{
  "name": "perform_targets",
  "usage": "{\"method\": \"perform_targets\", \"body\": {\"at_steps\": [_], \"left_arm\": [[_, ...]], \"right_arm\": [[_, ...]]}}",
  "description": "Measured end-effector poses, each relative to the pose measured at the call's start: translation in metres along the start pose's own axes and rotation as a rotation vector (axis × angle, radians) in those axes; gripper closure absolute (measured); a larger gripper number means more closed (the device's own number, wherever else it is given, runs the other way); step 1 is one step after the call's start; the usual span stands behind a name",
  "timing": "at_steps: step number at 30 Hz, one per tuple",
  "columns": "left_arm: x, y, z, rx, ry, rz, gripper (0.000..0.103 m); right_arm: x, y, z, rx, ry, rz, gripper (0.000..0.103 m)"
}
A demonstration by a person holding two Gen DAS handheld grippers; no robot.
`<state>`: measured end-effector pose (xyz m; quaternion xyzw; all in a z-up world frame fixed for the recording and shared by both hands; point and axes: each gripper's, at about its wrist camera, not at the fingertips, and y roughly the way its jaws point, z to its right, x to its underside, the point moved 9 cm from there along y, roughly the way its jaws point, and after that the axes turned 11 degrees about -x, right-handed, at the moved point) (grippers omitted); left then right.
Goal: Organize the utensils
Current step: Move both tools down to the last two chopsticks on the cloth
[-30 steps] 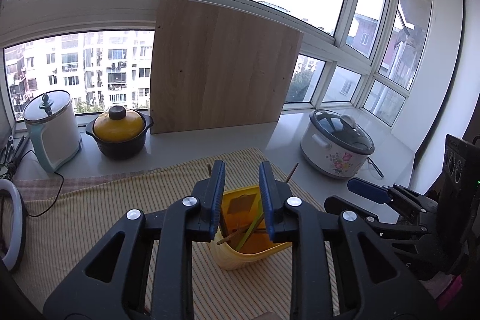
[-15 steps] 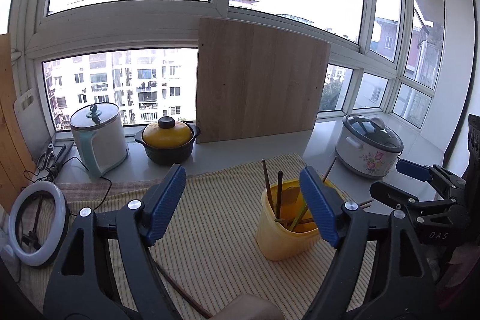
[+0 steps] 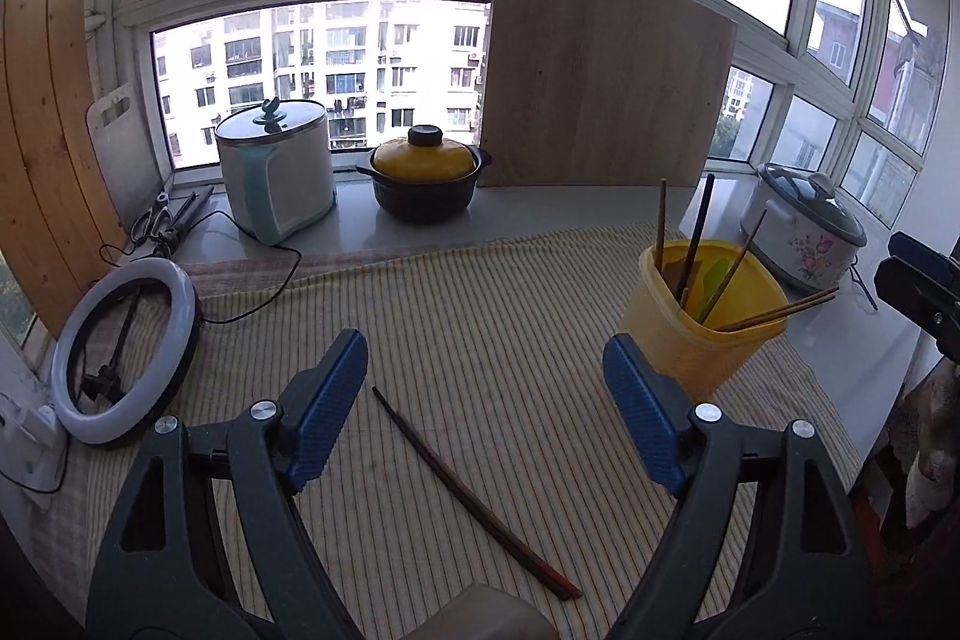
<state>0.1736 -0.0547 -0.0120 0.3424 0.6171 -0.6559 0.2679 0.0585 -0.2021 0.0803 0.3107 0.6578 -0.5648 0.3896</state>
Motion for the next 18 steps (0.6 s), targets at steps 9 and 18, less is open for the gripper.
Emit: {"method": "perform_targets", "body": {"at_steps": [9,18], "left_arm": [[0.055,0.035,-0.034,-0.003,-0.112,-0.142,0.020],[0.100,0.075,-0.051,0.018,-0.204,-0.291,0.051]], "right_arm": [[0.037,0.031,-0.049,-0.130,-0.040,-0.087,0.004],[0.096,0.069,-0.057,-0.175,0.012,-0.248,0.025]]}}
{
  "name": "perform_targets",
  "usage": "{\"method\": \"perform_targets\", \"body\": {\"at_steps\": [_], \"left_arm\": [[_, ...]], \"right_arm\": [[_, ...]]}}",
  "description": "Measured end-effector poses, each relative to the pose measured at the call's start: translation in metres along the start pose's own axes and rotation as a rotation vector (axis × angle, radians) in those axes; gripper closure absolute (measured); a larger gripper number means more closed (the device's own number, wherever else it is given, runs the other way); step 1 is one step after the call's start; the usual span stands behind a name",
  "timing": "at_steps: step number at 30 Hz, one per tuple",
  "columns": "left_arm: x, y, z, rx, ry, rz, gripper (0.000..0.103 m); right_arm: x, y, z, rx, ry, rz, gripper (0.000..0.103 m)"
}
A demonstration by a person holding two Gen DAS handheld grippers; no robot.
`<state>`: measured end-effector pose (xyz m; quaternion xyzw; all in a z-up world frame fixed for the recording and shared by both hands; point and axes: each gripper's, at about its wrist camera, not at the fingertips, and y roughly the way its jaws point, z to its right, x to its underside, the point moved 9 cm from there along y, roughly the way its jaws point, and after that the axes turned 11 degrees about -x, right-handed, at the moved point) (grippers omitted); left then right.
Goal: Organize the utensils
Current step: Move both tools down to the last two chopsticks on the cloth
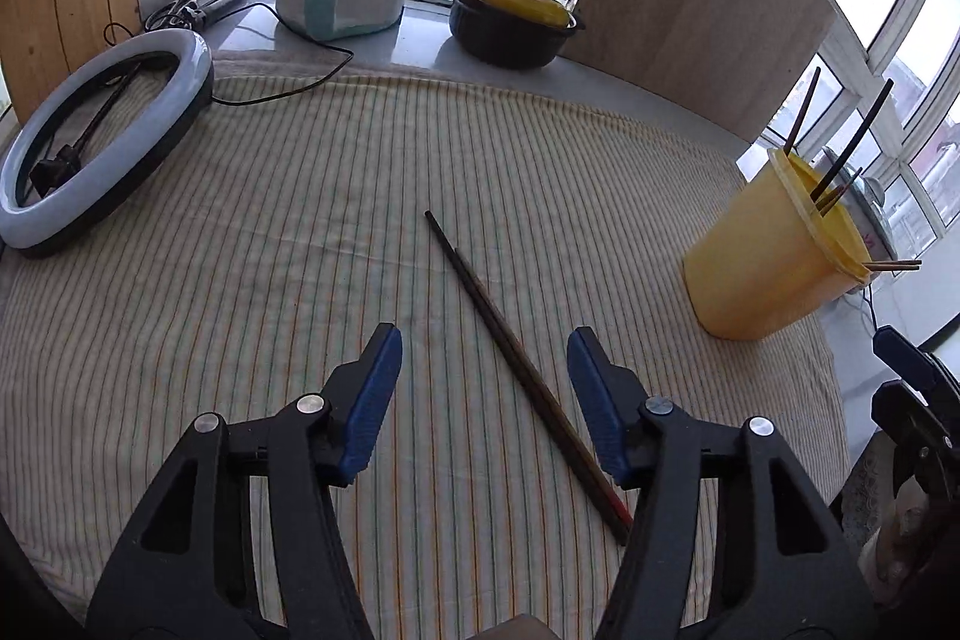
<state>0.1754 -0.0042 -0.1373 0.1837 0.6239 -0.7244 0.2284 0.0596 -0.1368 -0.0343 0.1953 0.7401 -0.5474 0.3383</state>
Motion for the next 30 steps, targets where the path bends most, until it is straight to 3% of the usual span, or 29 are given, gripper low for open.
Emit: {"method": "perform_targets", "body": {"at_steps": [4,12,21,30], "left_arm": [[0.007,0.017,0.005,0.026,-0.015,-0.045,0.060],[0.011,0.052,0.012,0.031,-0.063,-0.120,0.077],[0.015,0.072,0.019,-0.025,-0.028,-0.146,0.080],[0.011,0.077,0.024,-0.072,0.042,-0.121,0.080]], "right_arm": [[0.027,0.014,0.006,-0.021,0.055,-0.064,0.033],[0.040,0.018,0.012,-0.014,0.086,-0.077,0.034],[0.043,0.022,0.021,-0.011,0.113,-0.091,0.034],[0.045,0.026,0.029,-0.005,0.137,-0.099,0.033]]}}
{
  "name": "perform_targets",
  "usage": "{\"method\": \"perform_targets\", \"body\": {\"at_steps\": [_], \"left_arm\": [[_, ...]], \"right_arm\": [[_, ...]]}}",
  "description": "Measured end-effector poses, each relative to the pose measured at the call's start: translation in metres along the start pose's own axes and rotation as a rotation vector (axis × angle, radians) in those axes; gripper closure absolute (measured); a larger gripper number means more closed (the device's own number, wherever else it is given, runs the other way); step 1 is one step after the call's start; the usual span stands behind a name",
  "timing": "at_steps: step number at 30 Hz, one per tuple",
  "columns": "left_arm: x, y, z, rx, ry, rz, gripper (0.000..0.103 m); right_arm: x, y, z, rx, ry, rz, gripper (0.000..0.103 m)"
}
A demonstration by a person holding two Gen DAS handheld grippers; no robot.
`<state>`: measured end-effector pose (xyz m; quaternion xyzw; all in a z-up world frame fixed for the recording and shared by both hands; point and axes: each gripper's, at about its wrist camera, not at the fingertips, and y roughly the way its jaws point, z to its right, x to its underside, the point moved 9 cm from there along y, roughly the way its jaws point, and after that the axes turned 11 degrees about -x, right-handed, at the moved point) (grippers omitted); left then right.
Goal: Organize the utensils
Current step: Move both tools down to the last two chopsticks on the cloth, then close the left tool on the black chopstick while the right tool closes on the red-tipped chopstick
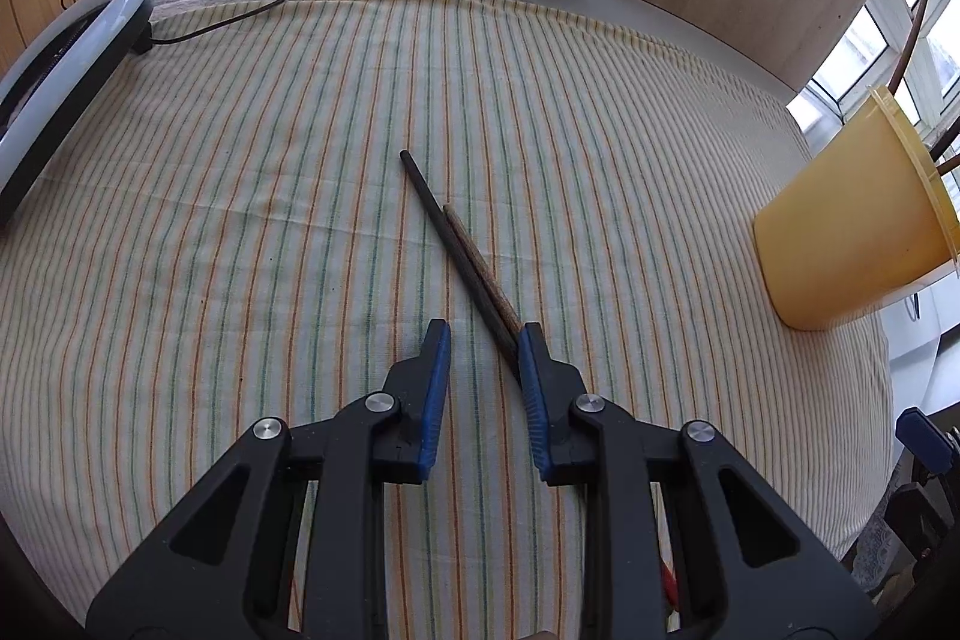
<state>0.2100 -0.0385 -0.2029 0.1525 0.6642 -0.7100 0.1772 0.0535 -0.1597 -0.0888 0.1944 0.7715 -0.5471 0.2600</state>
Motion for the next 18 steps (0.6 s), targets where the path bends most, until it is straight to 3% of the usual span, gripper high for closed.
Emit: {"method": "perform_targets", "body": {"at_steps": [7,11,18], "left_arm": [[-0.005,0.003,0.010,-0.011,0.055,0.012,0.080],[-0.005,0.002,0.008,0.000,0.059,0.012,0.091],[-0.004,0.002,0.003,0.014,0.045,0.000,0.092]], "right_arm": [[0.000,0.004,-0.003,-0.004,0.002,-0.010,0.033],[-0.001,0.007,-0.007,-0.002,-0.017,-0.018,0.033],[-0.002,0.015,-0.011,-0.010,-0.017,-0.035,0.033]]}}
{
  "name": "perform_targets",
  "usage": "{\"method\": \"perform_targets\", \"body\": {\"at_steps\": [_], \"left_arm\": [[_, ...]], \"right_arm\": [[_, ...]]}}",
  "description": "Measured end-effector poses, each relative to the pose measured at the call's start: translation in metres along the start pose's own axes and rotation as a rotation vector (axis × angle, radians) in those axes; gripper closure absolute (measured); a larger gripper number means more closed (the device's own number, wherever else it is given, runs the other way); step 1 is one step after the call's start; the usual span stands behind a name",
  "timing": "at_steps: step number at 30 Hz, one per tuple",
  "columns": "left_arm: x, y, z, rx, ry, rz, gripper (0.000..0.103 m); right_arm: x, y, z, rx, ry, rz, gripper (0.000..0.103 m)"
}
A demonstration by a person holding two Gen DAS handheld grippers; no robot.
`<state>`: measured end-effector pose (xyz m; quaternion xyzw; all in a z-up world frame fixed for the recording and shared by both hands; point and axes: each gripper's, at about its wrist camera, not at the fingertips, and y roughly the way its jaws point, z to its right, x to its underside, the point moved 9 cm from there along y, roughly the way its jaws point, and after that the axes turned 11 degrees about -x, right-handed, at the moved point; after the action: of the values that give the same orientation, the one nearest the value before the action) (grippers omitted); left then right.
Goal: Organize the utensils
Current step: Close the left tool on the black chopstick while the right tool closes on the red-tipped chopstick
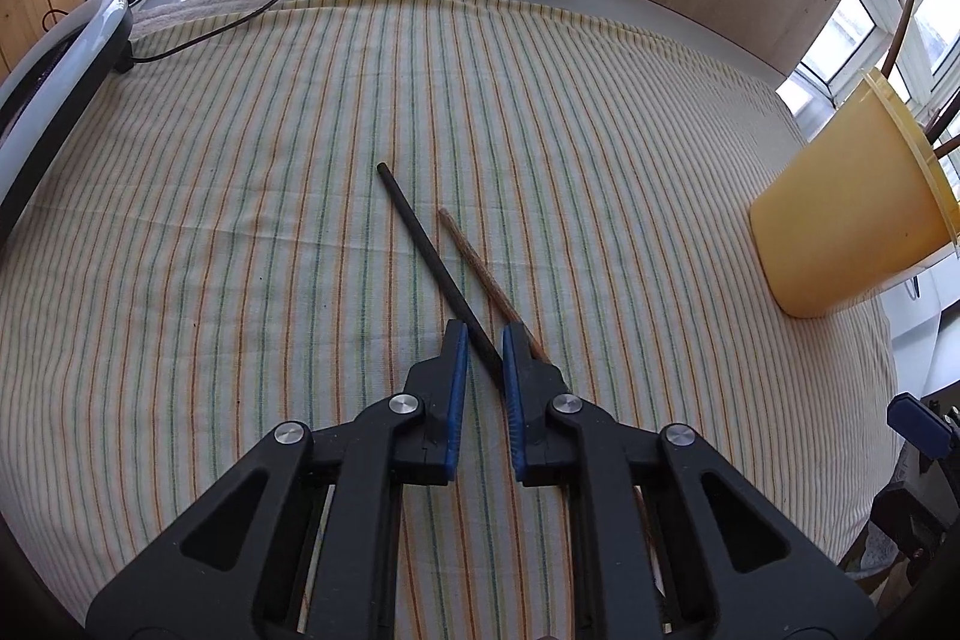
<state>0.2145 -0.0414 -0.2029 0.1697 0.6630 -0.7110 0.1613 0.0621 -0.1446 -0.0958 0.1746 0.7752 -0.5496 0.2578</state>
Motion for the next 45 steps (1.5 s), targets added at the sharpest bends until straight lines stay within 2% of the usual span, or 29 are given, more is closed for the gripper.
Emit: {"method": "perform_targets", "body": {"at_steps": [4,8,12,16,19,23,25,26,27,29,31,32,33,35,42,45], "left_arm": [[-0.003,0.003,0.005,-0.021,0.017,0.004,0.091],[-0.002,0.001,0.004,-0.007,0.025,0.005,0.092],[0.000,-0.003,-0.002,-0.002,0.027,0.001,0.095],[0.006,-0.006,-0.011,0.003,0.027,-0.004,0.095],[0.007,-0.008,-0.018,0.012,0.001,-0.013,0.096],[0.004,-0.012,-0.021,0.059,-0.053,-0.021,0.096],[0.000,-0.013,-0.019,0.071,-0.070,-0.023,0.091],[-0.002,-0.012,-0.019,0.064,-0.074,-0.029,0.080],[-0.003,-0.010,-0.019,0.055,-0.075,-0.031,0.075],[-0.006,-0.004,-0.018,0.026,-0.061,-0.031,0.075],[-0.009,0.000,-0.019,-0.008,-0.043,-0.018,0.081],[-0.010,0.002,-0.021,-0.031,-0.030,-0.014,0.093],[-0.010,0.003,-0.022,-0.033,-0.022,-0.012,0.095],[-0.009,0.002,-0.026,-0.018,-0.021,-0.016,0.095],[0.000,-0.004,-0.038,-0.031,0.016,-0.028,0.096],[0.007,-0.009,-0.043,-0.032,0.031,-0.034,0.096]], "right_arm": [[-0.001,0.004,-0.005,0.002,-0.017,-0.009,0.033],[0.000,0.006,-0.007,0.006,-0.026,-0.018,0.034],[-0.001,0.012,-0.006,0.002,-0.027,-0.039,0.034],[-0.006,0.022,-0.013,-0.007,-0.043,-0.060,0.038],[-0.013,0.033,-0.020,-0.024,-0.065,-0.082,0.040],[-0.024,0.050,-0.026,-0.026,-0.085,-0.108,0.043],[-0.028,0.057,-0.029,-0.025,-0.094,-0.125,0.043],[-0.031,0.061,-0.031,-0.027,-0.099,-0.134,0.044],[-0.033,0.064,-0.031,-0.024,-0.105,-0.142,0.045],[-0.037,0.071,-0.031,-0.012,-0.119,-0.160,0.049],[-0.040,0.076,-0.030,-0.012,-0.128,-0.176,0.049],[-0.042,0.080,-0.029,-0.012,-0.129,-0.184,0.049],[-0.043,0.083,-0.028,-0.014,-0.126,-0.192,0.049],[-0.045,0.090,-0.026,-0.023,-0.110,-0.212,0.049],[-0.043,0.120,-0.037,-0.071,-0.115,-0.294,0.052],[-0.042,0.137,-0.038,-0.096,-0.077,-0.338,0.061]]}}
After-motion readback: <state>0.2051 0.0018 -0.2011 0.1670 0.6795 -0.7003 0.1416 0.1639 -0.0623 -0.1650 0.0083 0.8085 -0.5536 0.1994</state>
